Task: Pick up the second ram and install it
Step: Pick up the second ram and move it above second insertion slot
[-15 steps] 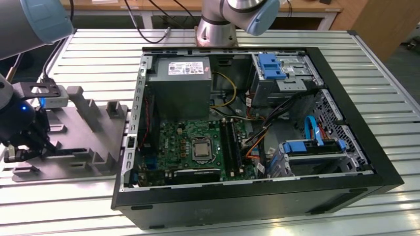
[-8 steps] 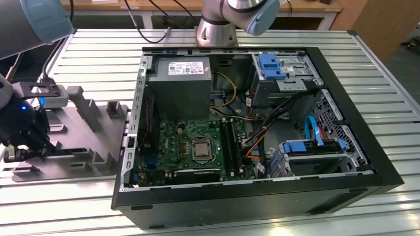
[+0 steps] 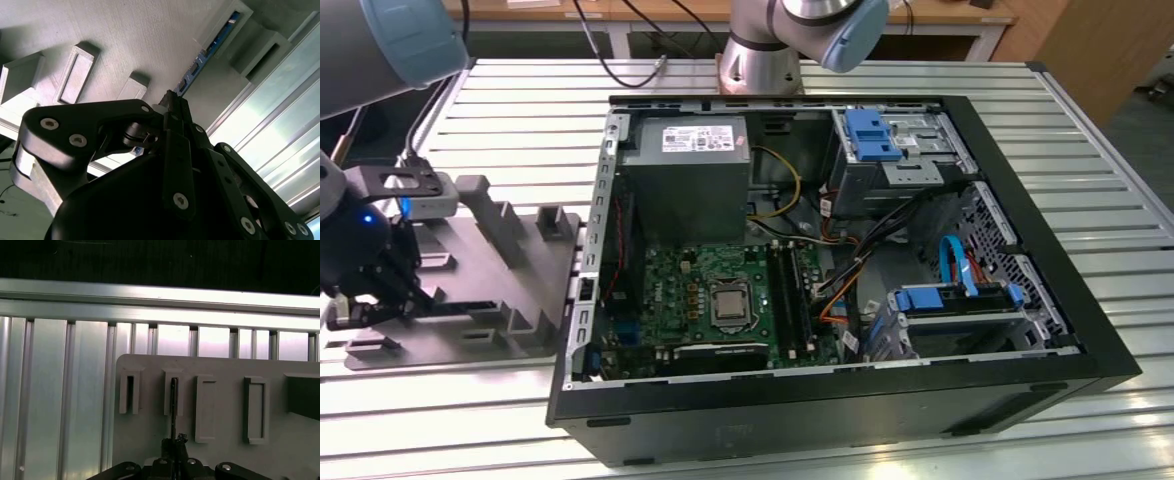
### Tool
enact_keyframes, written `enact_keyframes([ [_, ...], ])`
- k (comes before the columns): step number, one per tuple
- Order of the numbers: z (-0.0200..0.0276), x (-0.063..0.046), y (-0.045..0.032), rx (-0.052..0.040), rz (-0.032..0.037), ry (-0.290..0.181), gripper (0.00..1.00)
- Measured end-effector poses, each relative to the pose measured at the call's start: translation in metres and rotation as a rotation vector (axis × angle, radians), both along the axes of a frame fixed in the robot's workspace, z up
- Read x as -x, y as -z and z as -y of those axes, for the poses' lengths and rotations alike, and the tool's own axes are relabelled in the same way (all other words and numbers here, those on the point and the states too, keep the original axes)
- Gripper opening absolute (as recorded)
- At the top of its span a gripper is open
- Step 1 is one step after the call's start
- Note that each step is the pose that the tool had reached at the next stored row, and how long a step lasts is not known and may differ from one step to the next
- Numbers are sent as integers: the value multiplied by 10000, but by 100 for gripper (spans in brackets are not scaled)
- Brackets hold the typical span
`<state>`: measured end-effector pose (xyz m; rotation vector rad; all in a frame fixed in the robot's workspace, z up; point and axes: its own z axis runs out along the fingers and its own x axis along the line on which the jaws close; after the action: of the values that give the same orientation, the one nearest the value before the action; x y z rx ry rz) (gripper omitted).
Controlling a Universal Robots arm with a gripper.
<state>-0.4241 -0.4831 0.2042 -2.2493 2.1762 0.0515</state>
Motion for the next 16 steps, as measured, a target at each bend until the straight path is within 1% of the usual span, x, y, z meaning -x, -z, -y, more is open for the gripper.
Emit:
enact_keyframes([
  [2,0,0,-36,-2,4,0,13],
  [10,-1,0,-246,-4,5,0,13],
  [16,-1,0,-445,-3,5,1,13],
])
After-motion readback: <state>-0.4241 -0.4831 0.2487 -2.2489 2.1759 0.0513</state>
